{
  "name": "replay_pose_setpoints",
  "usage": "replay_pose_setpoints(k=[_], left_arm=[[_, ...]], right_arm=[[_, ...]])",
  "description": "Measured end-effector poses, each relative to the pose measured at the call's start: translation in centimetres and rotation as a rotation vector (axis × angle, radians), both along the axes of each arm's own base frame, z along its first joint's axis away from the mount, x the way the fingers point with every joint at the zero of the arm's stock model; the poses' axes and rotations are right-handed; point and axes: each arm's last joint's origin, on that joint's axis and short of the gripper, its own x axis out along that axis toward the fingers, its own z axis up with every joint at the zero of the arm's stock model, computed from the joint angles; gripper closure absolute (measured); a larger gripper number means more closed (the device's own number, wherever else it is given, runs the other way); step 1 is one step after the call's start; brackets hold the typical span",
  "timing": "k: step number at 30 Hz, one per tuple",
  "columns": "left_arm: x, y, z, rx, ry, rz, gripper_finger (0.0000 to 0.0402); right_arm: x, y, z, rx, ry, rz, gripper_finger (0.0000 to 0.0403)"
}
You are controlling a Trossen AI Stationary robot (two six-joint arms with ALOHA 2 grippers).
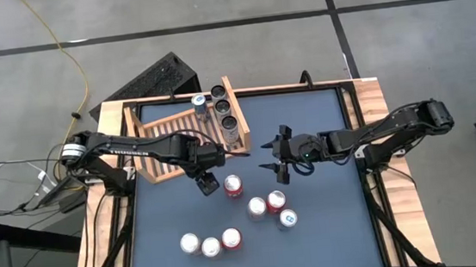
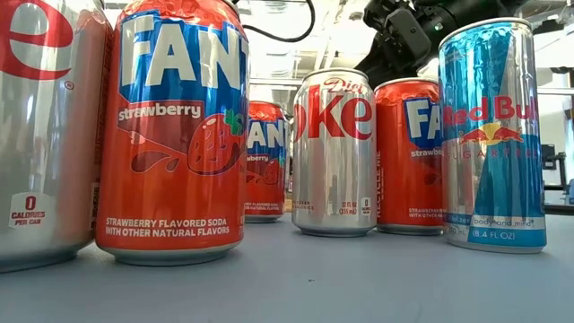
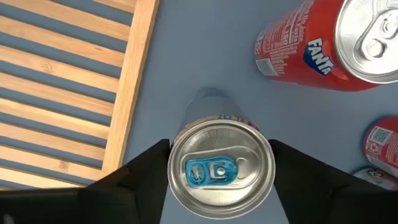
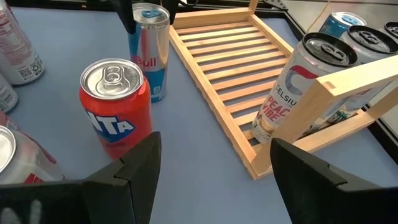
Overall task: Place canned beverage on shelf
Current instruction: Put the left blue soda can on the shelf aligned with the other blue soda can
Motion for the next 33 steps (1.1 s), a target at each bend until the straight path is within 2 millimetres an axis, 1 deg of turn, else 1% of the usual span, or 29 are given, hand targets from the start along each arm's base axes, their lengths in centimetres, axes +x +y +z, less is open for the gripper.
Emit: replay_pose_setpoints(k=[9, 17, 20, 27, 29, 33], left_arm=[[-0.1, -0.1, 0.0, -0.013, 0.009, -0.084, 0.0179], [-0.2, -0.2, 0.1, -0.005, 0.025, -0.211, 0.0179], [-0.2, -0.2, 0.7, 0.000, 0.023, -0.275, 0.0179], [0.4, -0.1, 3.6, 0.077, -0.048, -0.422, 0.0179], [0.5, 0.1, 4.3, 0.124, -0.053, -0.455, 0.0179], [0.0, 1.1, 5.4, 0.273, 0.018, -0.479, 0.0179]], right_arm=[[0.0, 0.0, 0.0, 0.000, 0.003, 0.000, 0.0127], [0.0, 0.0, 0.0, 0.000, 0.003, 0.000, 0.0127], [0.0, 0.0, 0.0, 0.000, 0.003, 0.000, 0.0127], [0.0, 0.0, 0.0, 0.006, 0.002, -0.003, 0.0127], [0.0, 0.0, 0.0, 0.011, 0.001, -0.006, 0.0127], [-0.1, 0.0, -0.1, 0.016, 0.011, -0.009, 0.0127]])
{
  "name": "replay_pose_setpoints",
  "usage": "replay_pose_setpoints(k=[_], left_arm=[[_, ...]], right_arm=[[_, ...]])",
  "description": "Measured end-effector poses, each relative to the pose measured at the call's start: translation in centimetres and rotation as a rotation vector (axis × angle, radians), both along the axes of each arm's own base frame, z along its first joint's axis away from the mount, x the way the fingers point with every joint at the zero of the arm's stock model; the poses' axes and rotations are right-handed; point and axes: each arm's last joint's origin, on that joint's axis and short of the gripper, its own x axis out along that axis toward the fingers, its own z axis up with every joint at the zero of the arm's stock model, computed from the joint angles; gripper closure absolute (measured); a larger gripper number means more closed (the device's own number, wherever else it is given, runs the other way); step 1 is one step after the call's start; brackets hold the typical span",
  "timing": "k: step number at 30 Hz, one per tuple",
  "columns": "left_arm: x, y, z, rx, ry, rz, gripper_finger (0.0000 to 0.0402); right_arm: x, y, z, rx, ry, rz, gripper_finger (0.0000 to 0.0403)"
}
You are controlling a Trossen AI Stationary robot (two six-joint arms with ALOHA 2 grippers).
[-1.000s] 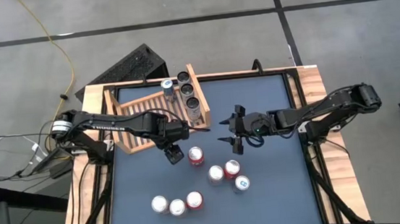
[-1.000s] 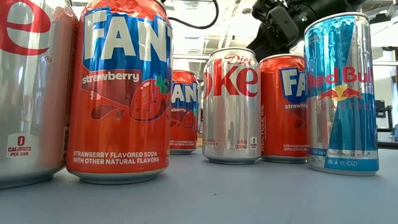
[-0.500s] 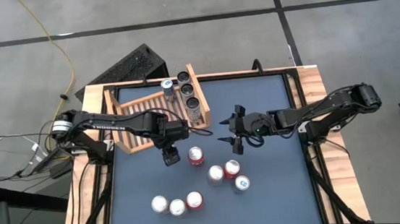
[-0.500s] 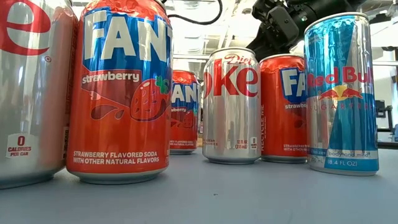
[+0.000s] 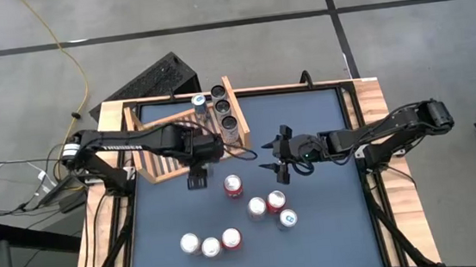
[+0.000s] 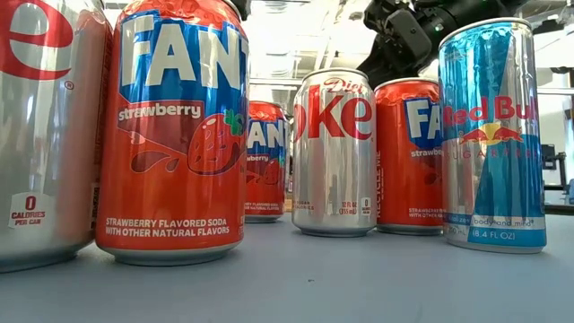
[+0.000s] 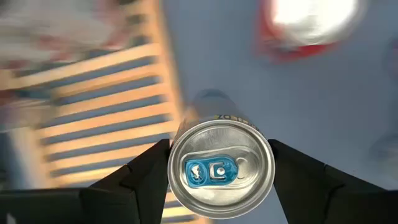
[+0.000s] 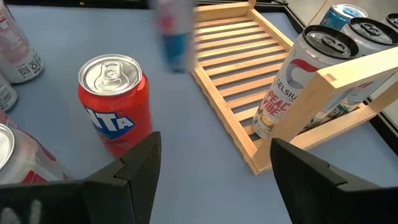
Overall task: Place canned beverage on shelf
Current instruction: Put the left blue soda can on the shelf aligned with the other blue soda can
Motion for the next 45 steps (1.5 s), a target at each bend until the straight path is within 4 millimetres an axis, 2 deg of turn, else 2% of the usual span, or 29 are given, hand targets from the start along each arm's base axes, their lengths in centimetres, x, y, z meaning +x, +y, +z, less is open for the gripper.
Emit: replay_pose_setpoints(k=[2, 7, 13, 19, 22, 27, 38, 45], left_arm=[[0.1, 0.8, 0.5, 0.056, -0.019, 0.007, 0.0179], [-0.1, 3.6, 0.6, 0.060, -0.005, 0.028, 0.0179], [-0.9, 8.3, 0.7, 0.088, -0.004, 0.042, 0.0179], [-2.0, 14.0, 0.7, 0.027, -0.110, 0.109, 0.0179], [-3.0, 15.7, 0.6, 0.023, -0.097, 0.121, 0.0179], [-3.0, 17.2, -0.4, 0.031, -0.062, 0.141, 0.0179], [-1.3, 18.6, -3.6, 0.011, 0.028, 0.166, 0.0179], [-1.0, 19.0, -4.0, 0.011, 0.009, 0.188, 0.0179]], right_arm=[[0.0, 0.0, 0.0, 0.000, 0.002, 0.000, 0.0127], [0.0, 0.0, 0.0, 0.000, 0.003, 0.000, 0.0127], [0.0, 0.0, 0.0, 0.000, 0.003, 0.000, 0.0127], [0.0, 0.0, 0.0, -0.001, 0.003, 0.001, 0.0127], [0.0, -0.1, 0.0, -0.003, 0.005, -0.001, 0.0127], [0.0, -0.7, 0.0, -0.003, 0.005, -0.023, 0.0127], [0.0, -1.8, -0.1, -0.002, 0.006, -0.063, 0.0127], [0.0, -1.7, -0.1, -0.002, 0.007, -0.062, 0.0127]])
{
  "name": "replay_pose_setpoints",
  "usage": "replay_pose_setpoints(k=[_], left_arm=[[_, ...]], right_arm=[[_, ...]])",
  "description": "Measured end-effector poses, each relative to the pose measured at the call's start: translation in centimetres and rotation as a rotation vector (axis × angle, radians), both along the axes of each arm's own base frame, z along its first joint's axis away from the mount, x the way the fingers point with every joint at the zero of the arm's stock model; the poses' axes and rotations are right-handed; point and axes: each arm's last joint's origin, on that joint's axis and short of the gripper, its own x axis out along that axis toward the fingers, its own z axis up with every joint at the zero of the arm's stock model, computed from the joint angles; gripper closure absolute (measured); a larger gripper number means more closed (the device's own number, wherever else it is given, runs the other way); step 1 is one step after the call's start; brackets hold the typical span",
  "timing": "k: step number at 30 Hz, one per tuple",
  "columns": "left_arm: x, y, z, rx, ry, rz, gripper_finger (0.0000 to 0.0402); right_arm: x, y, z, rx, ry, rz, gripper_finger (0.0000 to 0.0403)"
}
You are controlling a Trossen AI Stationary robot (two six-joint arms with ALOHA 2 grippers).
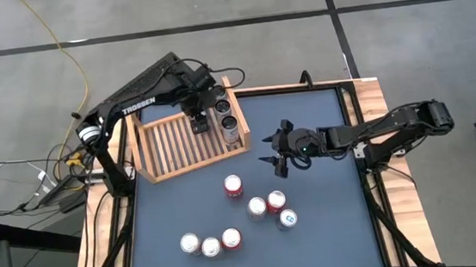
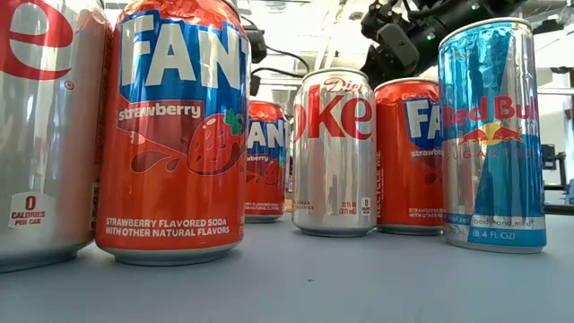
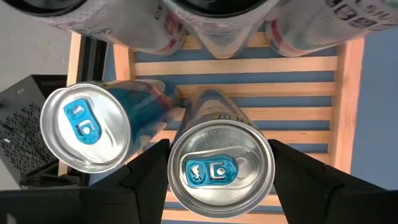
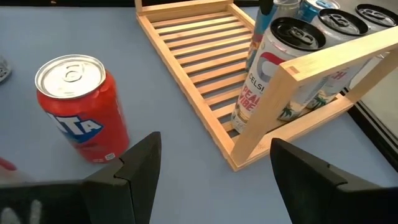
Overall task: Place canned beverage on shelf
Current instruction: Put the left blue soda can on the shelf aligned with the other blue soda can
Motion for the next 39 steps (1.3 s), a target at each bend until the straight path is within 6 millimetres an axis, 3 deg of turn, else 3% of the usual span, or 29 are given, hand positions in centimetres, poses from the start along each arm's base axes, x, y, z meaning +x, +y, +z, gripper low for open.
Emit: replay_pose_setpoints(k=[13, 39], left_arm=[[0.38, 0.44, 0.69, -0.013, -0.091, 0.012, 0.0179], [-0.10, 0.62, 0.57, -0.047, -0.075, 0.014, 0.0179]], right_arm=[[0.00, 0.00, 0.00, 0.000, 0.000, 0.000, 0.0127], [0.02, 0.00, 0.03, -0.001, -0.003, 0.000, 0.0127]])
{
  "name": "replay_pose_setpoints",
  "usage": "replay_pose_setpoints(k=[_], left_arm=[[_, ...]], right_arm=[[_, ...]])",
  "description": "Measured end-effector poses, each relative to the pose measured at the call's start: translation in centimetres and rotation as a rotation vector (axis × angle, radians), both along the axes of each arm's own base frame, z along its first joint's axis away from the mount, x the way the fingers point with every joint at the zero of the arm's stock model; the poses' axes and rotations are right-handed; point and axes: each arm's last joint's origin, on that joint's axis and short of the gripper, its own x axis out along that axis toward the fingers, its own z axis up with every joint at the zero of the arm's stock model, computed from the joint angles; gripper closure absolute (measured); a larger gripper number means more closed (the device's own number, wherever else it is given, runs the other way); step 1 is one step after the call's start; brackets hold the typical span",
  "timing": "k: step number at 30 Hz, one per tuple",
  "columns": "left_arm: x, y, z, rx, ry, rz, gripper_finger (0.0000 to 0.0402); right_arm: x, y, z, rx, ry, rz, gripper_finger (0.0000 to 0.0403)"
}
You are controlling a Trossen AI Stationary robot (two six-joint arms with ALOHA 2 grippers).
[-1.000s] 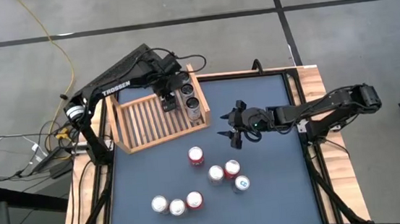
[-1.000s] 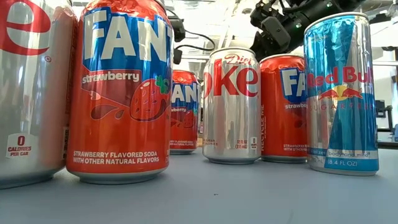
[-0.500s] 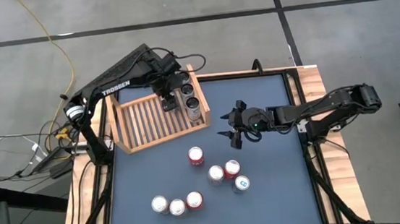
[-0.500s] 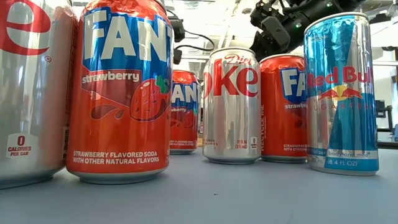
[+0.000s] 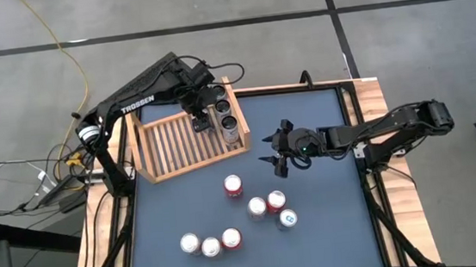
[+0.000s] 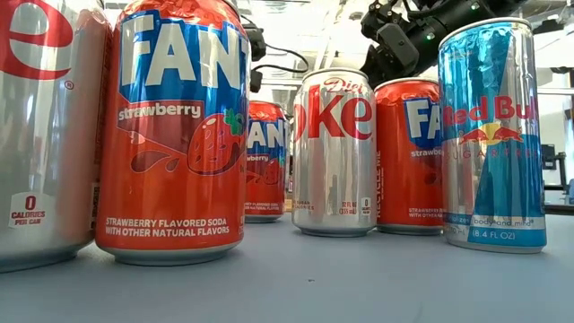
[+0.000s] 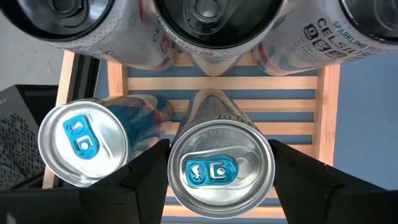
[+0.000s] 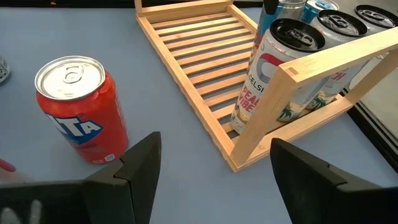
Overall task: Place canned beverage on shelf
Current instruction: Put the left blue soda can on the shelf aligned with the other blue soda can
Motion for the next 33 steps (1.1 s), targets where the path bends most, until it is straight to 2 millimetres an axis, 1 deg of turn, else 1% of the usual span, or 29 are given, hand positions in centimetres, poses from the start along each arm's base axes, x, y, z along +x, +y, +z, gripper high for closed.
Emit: replay_pose_setpoints(k=[12, 13, 17, 19, 28, 33], left_arm=[[-0.16, -0.12, -0.08, -0.013, 0.018, 0.006, 0.0178], [-0.16, -0.13, -0.08, -0.015, 0.017, 0.010, 0.0170], [-0.16, -0.12, -0.05, -0.017, 0.013, 0.012, 0.0107], [-0.20, -0.10, -0.05, -0.016, 0.016, 0.013, 0.0098], [0.05, -0.01, 0.04, 0.016, 0.004, 0.006, 0.0139], [-0.04, 0.19, 0.07, 0.072, 0.037, 0.041, 0.0139]], right_arm=[[-0.02, -0.01, -0.03, 0.000, 0.003, 0.000, 0.0127], [-0.02, -0.01, -0.03, 0.000, 0.003, 0.000, 0.0127], [-0.02, -0.01, -0.03, 0.000, 0.003, 0.000, 0.0127], [-0.02, -0.01, -0.03, 0.000, 0.003, 0.000, 0.0127], [-0.07, -0.01, -0.10, 0.000, 0.012, 0.000, 0.0127], [-0.12, -0.01, -0.21, 0.000, 0.025, -0.001, 0.0127]])
